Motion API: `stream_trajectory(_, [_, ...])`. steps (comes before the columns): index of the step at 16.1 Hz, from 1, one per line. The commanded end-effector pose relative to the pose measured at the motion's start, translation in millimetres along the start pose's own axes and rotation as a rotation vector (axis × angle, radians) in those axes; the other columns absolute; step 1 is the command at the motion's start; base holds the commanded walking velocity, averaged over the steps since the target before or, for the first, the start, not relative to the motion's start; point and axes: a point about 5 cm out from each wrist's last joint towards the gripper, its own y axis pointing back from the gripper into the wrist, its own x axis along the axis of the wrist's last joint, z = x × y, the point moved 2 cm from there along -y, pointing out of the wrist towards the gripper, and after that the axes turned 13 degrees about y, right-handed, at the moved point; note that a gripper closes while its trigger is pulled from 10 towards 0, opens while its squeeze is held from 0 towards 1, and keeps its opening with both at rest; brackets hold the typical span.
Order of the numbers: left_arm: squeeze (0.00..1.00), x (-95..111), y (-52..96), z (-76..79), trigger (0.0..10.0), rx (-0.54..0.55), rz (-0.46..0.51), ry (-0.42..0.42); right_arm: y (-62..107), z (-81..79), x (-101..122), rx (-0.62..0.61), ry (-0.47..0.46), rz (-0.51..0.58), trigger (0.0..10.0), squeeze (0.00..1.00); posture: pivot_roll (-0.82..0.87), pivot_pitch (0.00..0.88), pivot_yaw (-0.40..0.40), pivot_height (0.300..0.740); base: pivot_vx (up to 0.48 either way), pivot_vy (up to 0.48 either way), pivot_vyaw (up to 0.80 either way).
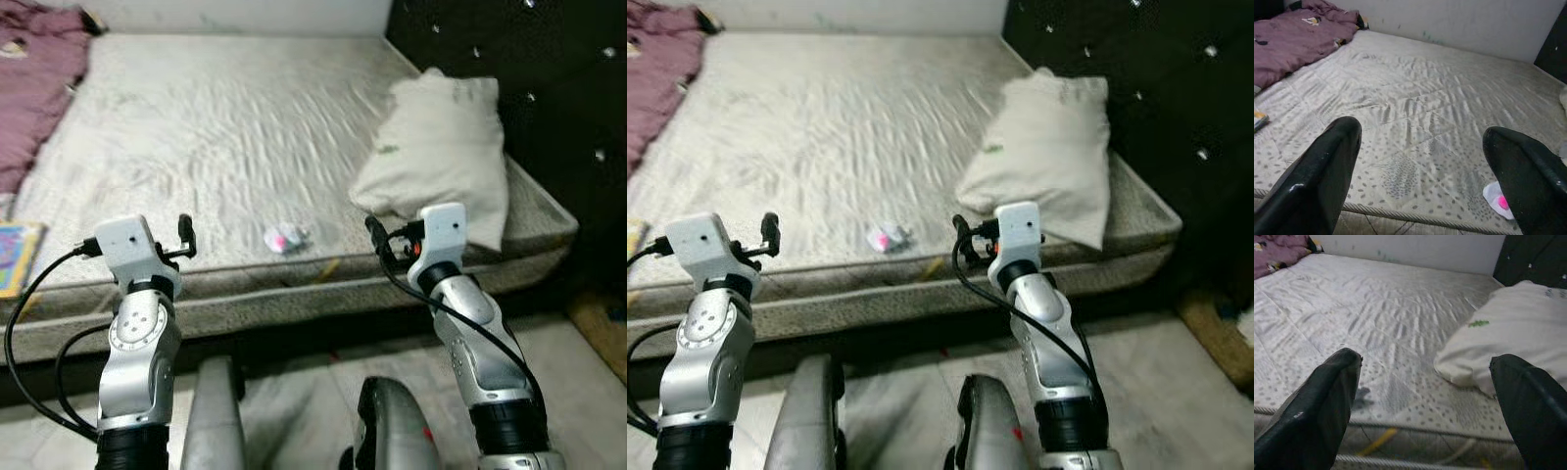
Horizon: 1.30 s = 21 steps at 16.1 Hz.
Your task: Clean up the room
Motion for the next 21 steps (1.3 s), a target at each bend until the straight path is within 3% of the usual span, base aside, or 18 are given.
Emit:
stream_trajectory(1, [0.0,2.6,0.1,-0.6,10.0,0.003,0.008,-0.005,-0.4,1.6,4.6,0.007,0.015,0.013,10.0,0.0,0.01,0.014,-0.063,0.555,0.0,0.0,0.0])
stream_trajectory(5, [0.0,2.8,0.4,-2.0,10.0,0.012,0.007,0.006,-0.3,-0.7,7.1,0.025,0.055,0.026,10.0,0.0,0.01,0.018,-0.064,0.555,0.287,0.0,0.0])
stream_trajectory(17, [0.0,2.5,-1.8,-2.7,10.0,0.014,-0.005,0.01,-2.2,-0.1,7.2,0.025,0.035,0.021,10.0,0.0,0.01,0.034,-0.061,0.555,0.331,0.0,0.0])
stream_trajectory(21, [0.0,0.7,-3.9,-3.8,10.0,0.017,-0.032,0.018,-4.9,-2.9,8.5,0.043,0.073,0.036,10.0,0.0,0.02,0.02,-0.057,0.555,0.0,0.0,0.45])
